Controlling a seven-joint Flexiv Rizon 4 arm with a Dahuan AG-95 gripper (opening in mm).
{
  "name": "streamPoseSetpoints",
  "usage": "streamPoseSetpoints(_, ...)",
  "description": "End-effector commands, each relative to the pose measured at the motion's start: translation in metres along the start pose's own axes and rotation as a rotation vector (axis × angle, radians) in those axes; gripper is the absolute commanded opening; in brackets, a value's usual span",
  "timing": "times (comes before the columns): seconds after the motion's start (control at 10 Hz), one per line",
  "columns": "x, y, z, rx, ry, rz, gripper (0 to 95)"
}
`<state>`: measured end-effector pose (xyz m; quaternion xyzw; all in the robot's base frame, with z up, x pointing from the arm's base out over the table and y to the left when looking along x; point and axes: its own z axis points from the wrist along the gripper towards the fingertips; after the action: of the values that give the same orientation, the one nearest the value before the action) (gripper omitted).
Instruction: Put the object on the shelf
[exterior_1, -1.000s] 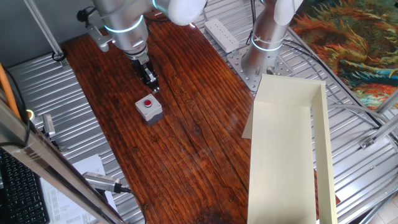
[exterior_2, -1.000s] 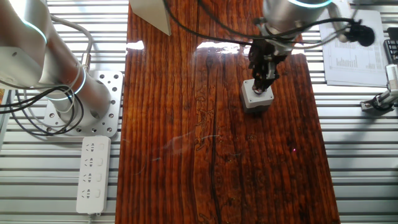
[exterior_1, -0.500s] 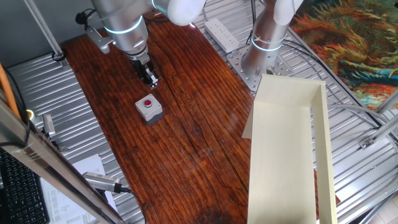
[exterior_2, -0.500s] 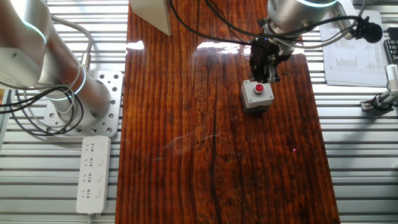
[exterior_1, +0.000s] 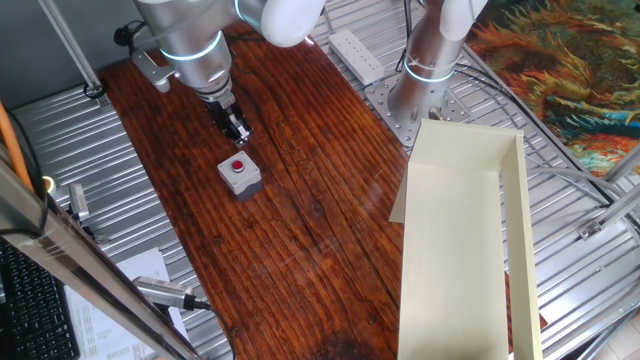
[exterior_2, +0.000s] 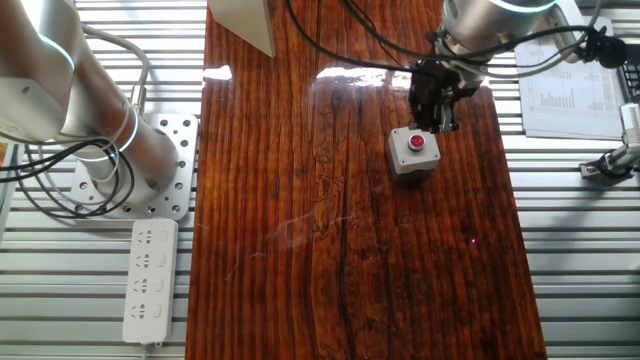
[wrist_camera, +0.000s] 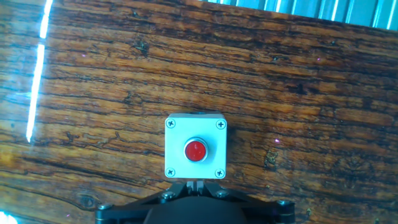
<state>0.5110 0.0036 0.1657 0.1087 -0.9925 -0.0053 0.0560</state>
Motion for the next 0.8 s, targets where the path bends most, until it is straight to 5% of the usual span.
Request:
streamPoseSetpoints(0.1, -0.0011, 0.0014, 0.0009, 0.005, 0.002, -0.003, 0.0)
streamPoseSetpoints(0.8, -0.0015, 0.0026, 0.0016, 0.003, -0.013, -0.013, 0.0)
